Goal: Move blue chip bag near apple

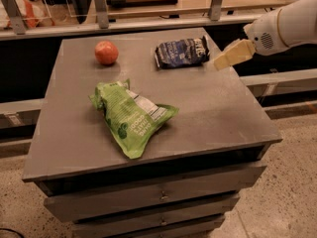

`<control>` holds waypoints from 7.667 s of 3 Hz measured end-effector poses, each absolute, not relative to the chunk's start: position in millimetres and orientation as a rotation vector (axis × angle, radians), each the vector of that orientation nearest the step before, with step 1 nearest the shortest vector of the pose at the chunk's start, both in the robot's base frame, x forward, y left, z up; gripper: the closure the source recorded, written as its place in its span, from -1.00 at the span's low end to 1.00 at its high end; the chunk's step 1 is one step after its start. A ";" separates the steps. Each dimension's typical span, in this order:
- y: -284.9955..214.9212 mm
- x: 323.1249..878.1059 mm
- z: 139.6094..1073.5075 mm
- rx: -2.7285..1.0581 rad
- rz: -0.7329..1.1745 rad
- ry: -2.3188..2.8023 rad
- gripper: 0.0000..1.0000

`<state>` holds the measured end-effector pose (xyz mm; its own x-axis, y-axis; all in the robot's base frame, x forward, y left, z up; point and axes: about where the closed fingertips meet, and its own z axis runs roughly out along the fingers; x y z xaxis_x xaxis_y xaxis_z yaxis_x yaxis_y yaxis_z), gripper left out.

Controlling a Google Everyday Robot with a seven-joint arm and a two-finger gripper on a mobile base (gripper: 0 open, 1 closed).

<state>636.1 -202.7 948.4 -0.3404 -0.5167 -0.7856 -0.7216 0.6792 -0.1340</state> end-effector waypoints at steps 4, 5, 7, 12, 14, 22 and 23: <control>-203.4 662.9 951.6 -0.573 0.304 1.951 -1.00; -202.0 686.6 954.4 -0.503 0.289 1.904 -1.00; -192.8 730.9 927.9 -0.687 0.250 1.940 -1.00; -173.1 771.2 866.9 -0.868 0.435 1.944 -1.00; -171.7 775.8 852.7 -0.858 0.470 1.961 -0.65; -68.8 770.4 915.1 -0.931 0.610 1.741 1.00; -51.7 770.6 911.0 -0.969 0.644 1.732 1.00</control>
Offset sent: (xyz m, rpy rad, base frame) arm 0.0034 -0.0010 0.0063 0.0663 -0.0615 -0.1741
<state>770.6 -51.7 911.0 -0.1713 -0.3067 -0.9363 -0.8440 0.5358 -0.0211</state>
